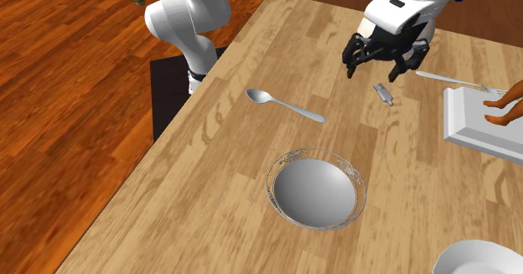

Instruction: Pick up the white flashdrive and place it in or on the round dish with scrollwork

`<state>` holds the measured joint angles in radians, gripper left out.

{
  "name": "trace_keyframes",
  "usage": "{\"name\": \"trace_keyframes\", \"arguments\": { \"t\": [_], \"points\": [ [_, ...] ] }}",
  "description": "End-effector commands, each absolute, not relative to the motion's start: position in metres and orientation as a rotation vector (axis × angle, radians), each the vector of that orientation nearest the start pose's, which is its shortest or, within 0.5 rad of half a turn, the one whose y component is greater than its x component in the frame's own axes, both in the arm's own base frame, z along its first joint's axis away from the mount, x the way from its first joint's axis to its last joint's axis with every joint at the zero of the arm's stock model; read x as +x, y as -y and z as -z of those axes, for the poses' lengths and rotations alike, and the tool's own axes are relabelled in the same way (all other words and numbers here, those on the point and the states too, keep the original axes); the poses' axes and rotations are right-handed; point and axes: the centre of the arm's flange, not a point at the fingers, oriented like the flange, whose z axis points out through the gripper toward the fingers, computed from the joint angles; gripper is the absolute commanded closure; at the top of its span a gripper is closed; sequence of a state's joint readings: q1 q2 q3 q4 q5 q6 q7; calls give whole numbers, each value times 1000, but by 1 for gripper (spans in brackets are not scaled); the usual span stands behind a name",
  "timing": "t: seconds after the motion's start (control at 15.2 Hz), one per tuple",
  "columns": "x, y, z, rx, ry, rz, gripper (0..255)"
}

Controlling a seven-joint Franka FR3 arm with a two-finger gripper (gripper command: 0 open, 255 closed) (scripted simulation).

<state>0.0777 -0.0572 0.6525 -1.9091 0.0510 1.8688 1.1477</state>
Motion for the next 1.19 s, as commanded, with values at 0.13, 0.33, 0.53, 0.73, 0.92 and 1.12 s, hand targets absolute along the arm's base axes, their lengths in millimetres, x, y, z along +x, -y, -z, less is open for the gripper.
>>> {"name": "trace_keyframes", "arguments": {
  "t": [0.13,0.33,0.53,0.73,0.92,1.12],
  "points": [
    [422,-423,-507,-3045,-720,26,0],
    [422,-423,-491,-3045,-720,26,0],
    [422,-423,-476,-3045,-720,26,0],
    [422,-423,-467,-3045,-720,26,0],
    [422,-423,-467,-3045,-720,26,0],
    [422,-423,-467,-3045,-720,25,0]
  ]
}}
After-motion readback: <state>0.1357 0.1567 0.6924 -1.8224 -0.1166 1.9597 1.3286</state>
